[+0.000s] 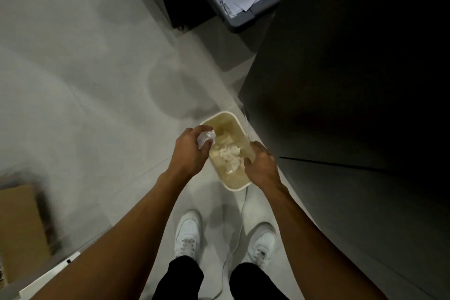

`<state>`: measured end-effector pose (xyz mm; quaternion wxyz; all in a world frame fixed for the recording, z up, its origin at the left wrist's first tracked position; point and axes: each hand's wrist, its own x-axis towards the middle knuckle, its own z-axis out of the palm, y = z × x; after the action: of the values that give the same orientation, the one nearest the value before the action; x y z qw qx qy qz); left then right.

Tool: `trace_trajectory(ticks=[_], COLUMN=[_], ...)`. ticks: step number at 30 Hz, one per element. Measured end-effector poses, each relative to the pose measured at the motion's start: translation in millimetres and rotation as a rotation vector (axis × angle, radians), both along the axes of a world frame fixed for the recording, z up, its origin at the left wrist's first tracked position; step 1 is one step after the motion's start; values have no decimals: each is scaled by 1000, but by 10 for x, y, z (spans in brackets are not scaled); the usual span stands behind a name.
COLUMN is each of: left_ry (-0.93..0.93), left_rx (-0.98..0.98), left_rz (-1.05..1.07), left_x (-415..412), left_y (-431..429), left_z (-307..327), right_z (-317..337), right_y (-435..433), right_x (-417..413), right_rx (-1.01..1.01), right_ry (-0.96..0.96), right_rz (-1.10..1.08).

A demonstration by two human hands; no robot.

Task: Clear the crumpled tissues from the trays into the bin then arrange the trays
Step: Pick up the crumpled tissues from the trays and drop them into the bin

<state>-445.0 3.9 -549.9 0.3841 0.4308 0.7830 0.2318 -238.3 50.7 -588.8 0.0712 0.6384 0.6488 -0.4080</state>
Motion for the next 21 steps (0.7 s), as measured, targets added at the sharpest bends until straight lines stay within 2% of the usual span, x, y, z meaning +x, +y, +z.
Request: trace_trajectory(ticks=[5, 8, 10, 16, 21], left_ry=[-19, -4, 33, 67, 38], left_rx=[-75, -289, -381, -277, -199], left_rz=[-94, -327, -382, -272, -211], left_x=[205, 334, 368, 279, 231], left_y=[238, 227, 122, -134, -172], left_z=[-151, -255, -271, 63, 697], right_z=[-39, -8, 53, 477, 1128], right_y=[-7, 29, 54, 70, 36], right_x=[74, 107, 122, 79, 87], right_rx=[-33, -55, -73, -80, -61], right_ry=[-10, 13, 9, 9, 53], right_rz=[78, 38, 15, -51, -70])
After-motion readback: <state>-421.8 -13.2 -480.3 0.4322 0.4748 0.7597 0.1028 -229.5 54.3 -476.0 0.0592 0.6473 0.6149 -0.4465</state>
